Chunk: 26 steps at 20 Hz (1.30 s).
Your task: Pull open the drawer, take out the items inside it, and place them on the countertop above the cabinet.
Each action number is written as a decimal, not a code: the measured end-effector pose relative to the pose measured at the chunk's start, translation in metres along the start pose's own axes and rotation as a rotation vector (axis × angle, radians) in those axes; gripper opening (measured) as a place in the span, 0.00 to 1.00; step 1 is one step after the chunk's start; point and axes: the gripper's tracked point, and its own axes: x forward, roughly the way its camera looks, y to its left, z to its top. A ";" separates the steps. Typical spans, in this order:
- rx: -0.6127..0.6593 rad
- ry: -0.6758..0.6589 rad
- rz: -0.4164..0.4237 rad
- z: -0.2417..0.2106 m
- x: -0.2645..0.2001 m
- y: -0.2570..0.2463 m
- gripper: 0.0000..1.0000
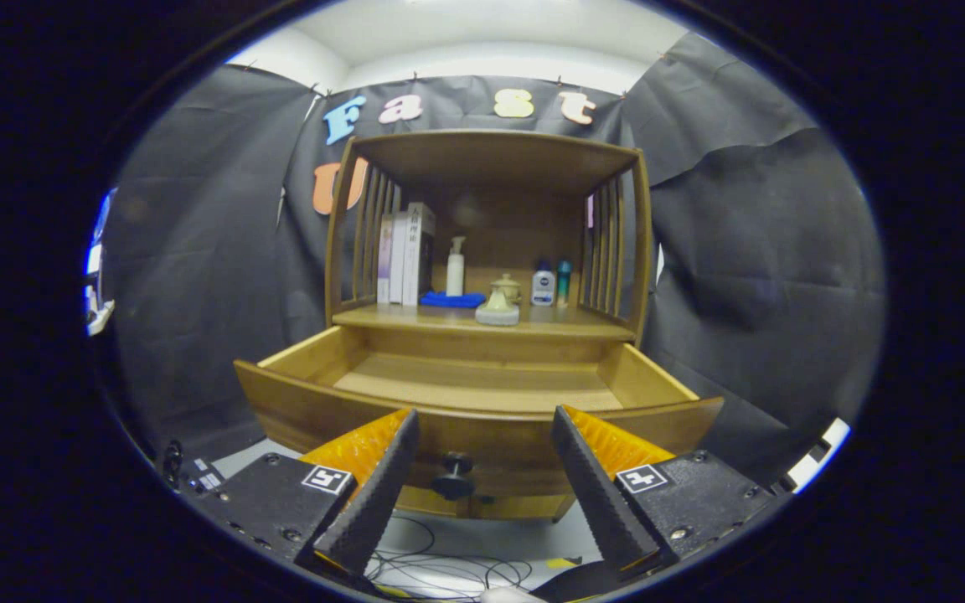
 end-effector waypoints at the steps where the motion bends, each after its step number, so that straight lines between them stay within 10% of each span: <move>1: 0.001 0.015 0.000 -0.008 0.005 0.005 1.00; 26: 0.020 0.049 -0.015 -0.034 0.074 0.016 0.98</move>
